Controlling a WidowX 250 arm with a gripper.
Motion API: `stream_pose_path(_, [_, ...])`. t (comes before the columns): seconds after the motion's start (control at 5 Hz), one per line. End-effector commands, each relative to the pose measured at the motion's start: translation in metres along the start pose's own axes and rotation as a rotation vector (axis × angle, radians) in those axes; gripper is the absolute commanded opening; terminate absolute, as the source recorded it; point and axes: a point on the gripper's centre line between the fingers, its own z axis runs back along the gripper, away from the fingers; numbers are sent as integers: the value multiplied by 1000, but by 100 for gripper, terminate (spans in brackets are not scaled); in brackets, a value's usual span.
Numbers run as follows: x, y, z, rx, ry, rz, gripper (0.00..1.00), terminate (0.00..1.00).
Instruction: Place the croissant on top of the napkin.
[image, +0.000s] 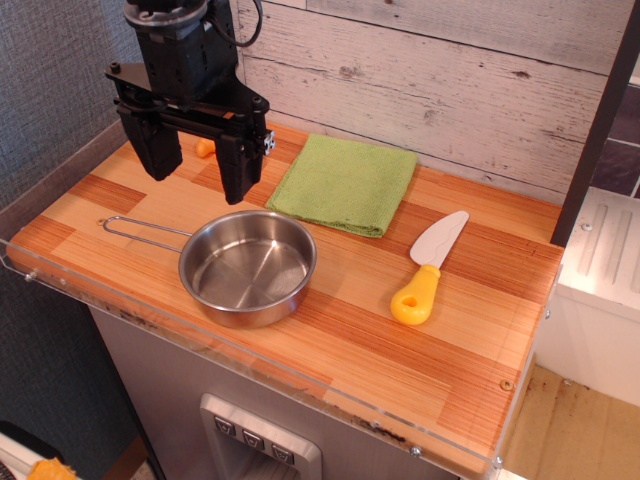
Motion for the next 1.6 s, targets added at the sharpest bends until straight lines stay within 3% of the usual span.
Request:
stream_pose_path(0.0, [0, 0, 0, 0, 0, 0, 100, 0])
stream_pose_path(0.2, [5, 7, -5, 13, 11, 33, 100, 0])
stream_pose_path(0.4, [19, 16, -7, 40, -43, 50, 100, 0])
stream_pose_path(0.6, [44, 25, -17, 29, -112, 64, 100, 0])
stream_pose_path(0.8, [83, 35, -34, 116, -176, 49, 100, 0])
stream_pose_path(1.0, [106, 47, -52, 127, -189, 94, 100, 0])
stream_pose_path(1.4, [128, 73, -82, 144, -105, 149, 100, 0])
